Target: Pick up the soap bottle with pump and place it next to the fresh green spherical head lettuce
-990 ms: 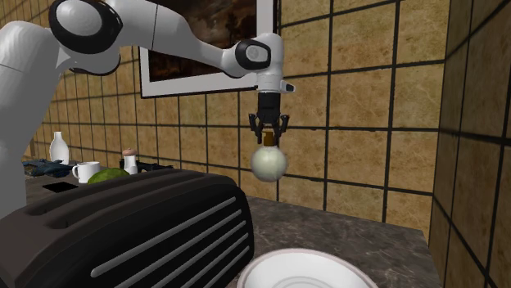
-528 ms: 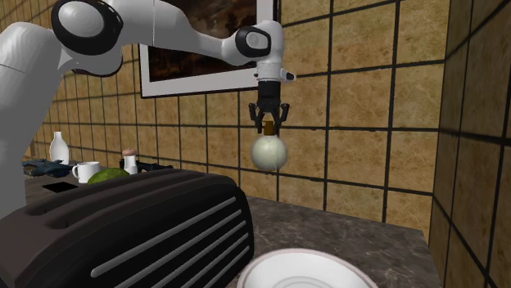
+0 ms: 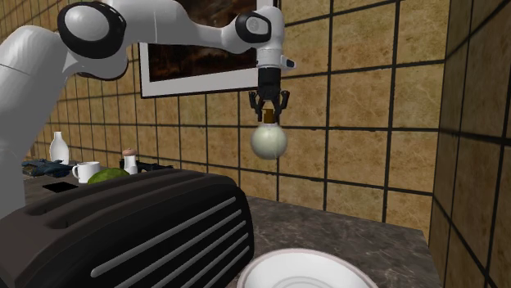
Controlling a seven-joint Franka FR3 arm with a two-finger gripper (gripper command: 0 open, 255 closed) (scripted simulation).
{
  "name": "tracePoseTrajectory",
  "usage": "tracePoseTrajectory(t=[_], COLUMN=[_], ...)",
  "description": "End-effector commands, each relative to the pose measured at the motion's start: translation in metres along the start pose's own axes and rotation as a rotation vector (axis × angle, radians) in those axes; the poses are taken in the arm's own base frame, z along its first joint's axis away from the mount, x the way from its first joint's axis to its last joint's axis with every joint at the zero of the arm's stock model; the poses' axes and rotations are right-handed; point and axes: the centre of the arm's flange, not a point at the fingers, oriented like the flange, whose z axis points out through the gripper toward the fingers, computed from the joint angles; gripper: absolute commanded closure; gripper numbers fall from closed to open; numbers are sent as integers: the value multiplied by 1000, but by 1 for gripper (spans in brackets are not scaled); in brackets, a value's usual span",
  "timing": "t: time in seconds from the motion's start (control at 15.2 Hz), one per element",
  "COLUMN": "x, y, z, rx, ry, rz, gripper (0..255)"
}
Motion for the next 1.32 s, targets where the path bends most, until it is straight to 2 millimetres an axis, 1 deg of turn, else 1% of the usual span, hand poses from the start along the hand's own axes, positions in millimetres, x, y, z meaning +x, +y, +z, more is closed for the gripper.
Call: tracePoseTrajectory(t=[0.0,0.2,0.26,1.25], x=[0,0,0,-93], y=[0,-1,-1,-175], z=[-12,-28,-29,-25], rx=[0,0,0,0], ry=[0,0,0,0], rz=[0,0,0,0], gripper=[255,255,255,255])
